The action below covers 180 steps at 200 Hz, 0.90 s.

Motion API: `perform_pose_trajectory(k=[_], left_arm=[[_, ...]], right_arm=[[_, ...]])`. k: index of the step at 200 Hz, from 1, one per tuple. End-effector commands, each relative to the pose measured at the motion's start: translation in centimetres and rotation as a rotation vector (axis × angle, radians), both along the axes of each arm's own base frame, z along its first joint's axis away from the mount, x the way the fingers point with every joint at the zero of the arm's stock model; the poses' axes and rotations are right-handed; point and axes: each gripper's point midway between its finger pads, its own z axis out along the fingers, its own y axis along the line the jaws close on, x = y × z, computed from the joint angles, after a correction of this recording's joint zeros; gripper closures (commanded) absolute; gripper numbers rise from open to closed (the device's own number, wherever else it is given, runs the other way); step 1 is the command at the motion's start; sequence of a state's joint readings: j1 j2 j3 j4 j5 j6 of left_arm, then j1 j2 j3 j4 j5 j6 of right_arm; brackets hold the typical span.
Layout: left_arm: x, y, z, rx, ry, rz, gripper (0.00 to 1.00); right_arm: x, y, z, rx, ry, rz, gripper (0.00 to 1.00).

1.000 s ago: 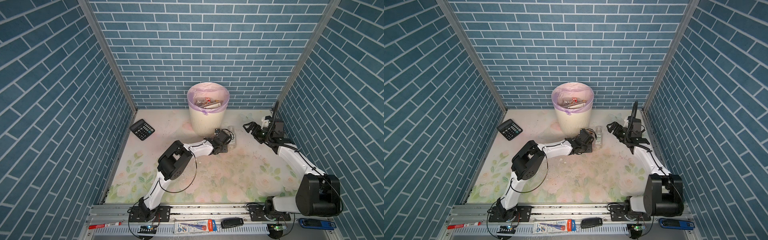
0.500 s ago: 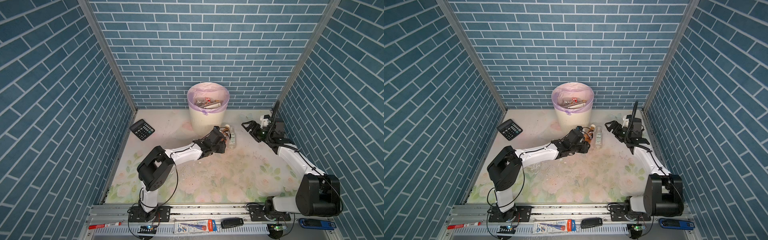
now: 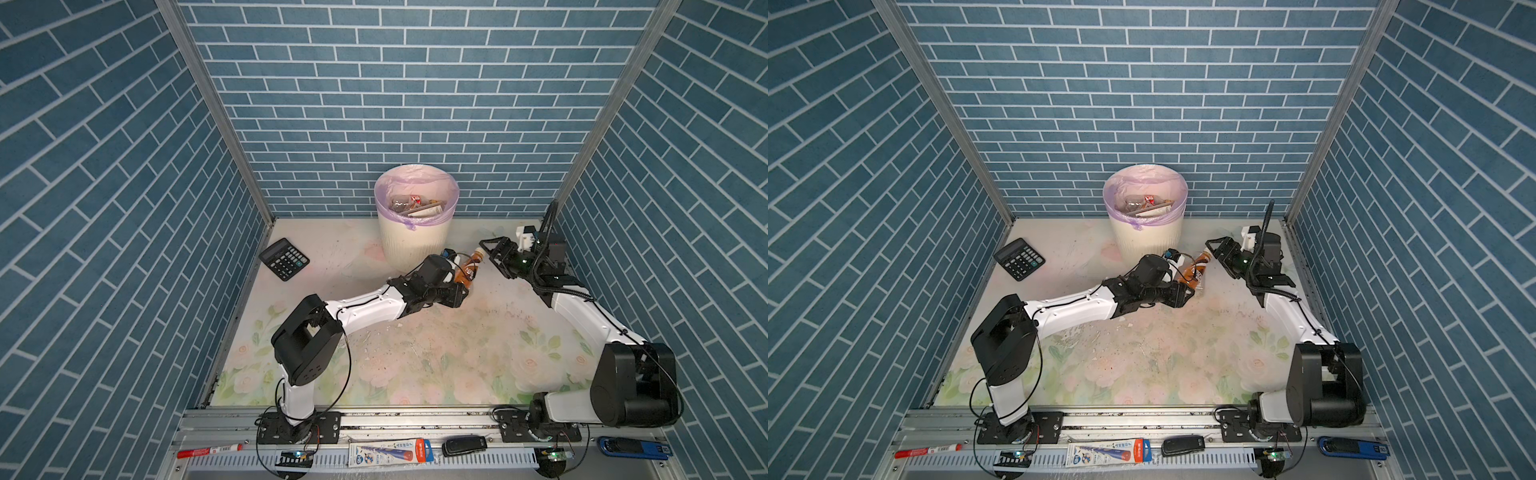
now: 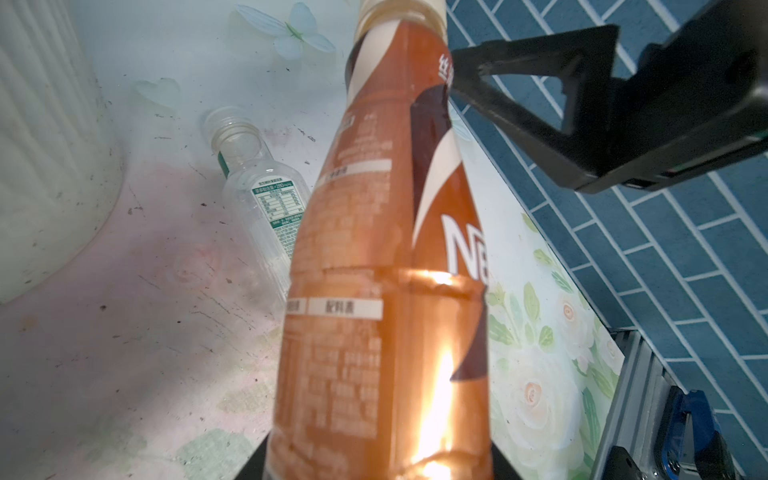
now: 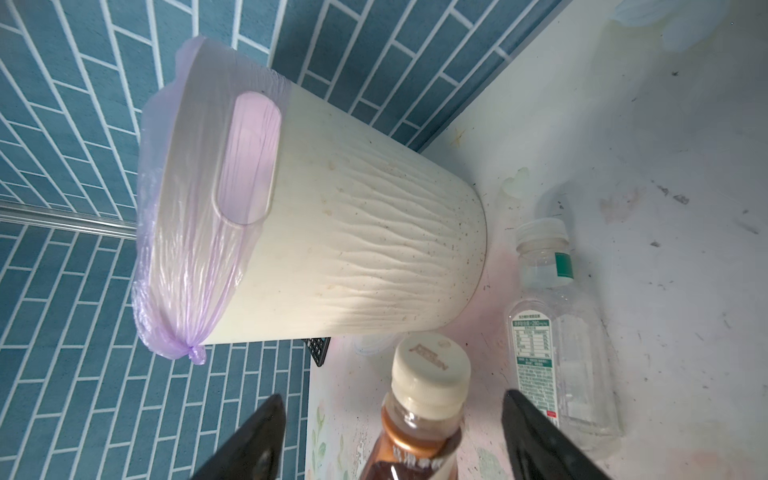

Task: Throw the plastic bottles in the bin
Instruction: 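Lift the Nescafe bottle with the left gripper while the right gripper approaches its cap, then grasp the Nescafe cap with the right gripper and raise it over the bin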

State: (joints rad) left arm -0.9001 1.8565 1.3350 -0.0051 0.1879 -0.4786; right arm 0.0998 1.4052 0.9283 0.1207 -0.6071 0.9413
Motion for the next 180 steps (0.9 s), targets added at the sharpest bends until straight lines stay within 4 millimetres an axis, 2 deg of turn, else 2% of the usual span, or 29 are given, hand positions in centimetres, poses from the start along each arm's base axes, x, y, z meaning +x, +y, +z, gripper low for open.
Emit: perform_pose_trajectory(k=[1,28,52,74,91,105,119,153,172,180], left_arm=[[-0.1,-0.9,3.8,-0.07,-0.07,-0.029,0.47],[-0.1,-1.1,4.8,-0.085,-0.085,-0.035,0.47],[0.0,-1.2,5.4,-0.091,-0.093,-0.037,0.45],[0.1,-1.1,5.8,-0.086,-0.1,-0.03,0.38],[0.3,-0.9,6.4,-0.078,-0.118,-0.023,0.25],[0.4,-0.7,7.2,-0.068,-0.139,-0.022,0.17],[0.6,-0.2,8.5,-0.062,-0.166,-0.013,0.01],[0.9,2.3,13.7,-0.053,-0.282,0.039,0.01],[1.5,4.9,17.6,-0.064,-0.362,0.094,0.01],[1.8,6.2,19.1,-0.075,-0.39,0.123,0.01]], right_arm=[[0.3,1.4,0.1,0.045,0.006,0.022,0.23],[0.5,2.2,-0.1,0.046,0.013,0.035,0.35],[0.7,2.5,0.0,0.046,0.013,0.039,0.52],[0.9,2.4,0.7,0.041,-0.002,0.036,0.68],[1.2,2.3,1.9,0.024,-0.023,0.033,0.78],[1.6,2.1,3.4,0.002,-0.052,0.028,0.84],[2.1,1.9,5.3,-0.024,-0.09,0.023,0.88],[4.2,0.5,10.6,-0.074,-0.192,-0.024,0.92],[5.7,-1.0,15.0,-0.099,-0.272,-0.074,0.94],[6.3,-1.8,17.4,-0.105,-0.319,-0.102,0.94]])
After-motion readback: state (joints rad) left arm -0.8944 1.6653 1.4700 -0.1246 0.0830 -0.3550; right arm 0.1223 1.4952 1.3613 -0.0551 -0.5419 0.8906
